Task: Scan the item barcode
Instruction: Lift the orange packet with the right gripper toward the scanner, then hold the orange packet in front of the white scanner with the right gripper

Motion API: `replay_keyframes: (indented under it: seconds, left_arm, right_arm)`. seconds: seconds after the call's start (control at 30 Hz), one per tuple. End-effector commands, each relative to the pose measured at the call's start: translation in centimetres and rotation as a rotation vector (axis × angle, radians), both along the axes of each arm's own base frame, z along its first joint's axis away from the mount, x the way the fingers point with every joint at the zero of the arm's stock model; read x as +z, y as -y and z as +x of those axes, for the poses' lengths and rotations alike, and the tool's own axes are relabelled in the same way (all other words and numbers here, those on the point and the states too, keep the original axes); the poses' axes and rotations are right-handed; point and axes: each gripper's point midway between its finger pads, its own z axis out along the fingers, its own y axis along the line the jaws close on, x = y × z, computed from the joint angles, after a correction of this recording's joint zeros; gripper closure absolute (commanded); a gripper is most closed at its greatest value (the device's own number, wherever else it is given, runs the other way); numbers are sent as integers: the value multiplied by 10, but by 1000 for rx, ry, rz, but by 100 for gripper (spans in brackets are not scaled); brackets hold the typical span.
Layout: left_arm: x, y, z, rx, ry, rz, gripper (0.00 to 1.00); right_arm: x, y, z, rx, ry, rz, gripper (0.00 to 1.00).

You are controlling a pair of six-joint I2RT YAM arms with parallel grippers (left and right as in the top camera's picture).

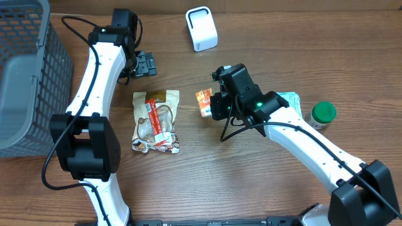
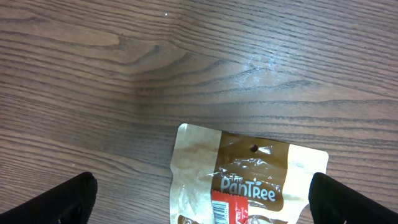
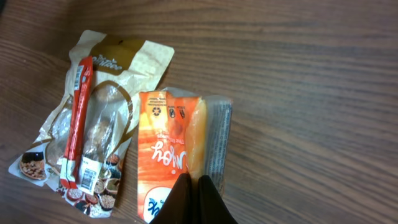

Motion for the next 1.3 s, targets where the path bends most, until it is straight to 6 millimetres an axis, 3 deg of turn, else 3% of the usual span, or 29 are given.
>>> replay_keyframes:
  seconds: [0.0,0.33,0.5,0.7,0.9,1.1,1.27]
  left_arm:
    - [18,2,3,0,47,-7,0]
    - [18,2,3,0,47,-7,0]
    - [18,2,3,0,47,-7,0]
    - [18,2,3,0,47,-7,0]
    - [18,2,3,0,47,-7,0]
    - [18,2,3,0,47,-7,0]
    - [18,2,3,0,47,-7,0]
  right_arm:
    - [45,-2,15,-6,120,18,97]
    - [113,12,32,-17,248,-78,97]
    - [160,17,43,25,383,-141,97]
    - [200,28,63,43,571,-258,97]
    - [220,24,85,51,711,-315,97]
    - [229,26,122,9,775,-473,97]
    - [212,15,163,56,787,-624,97]
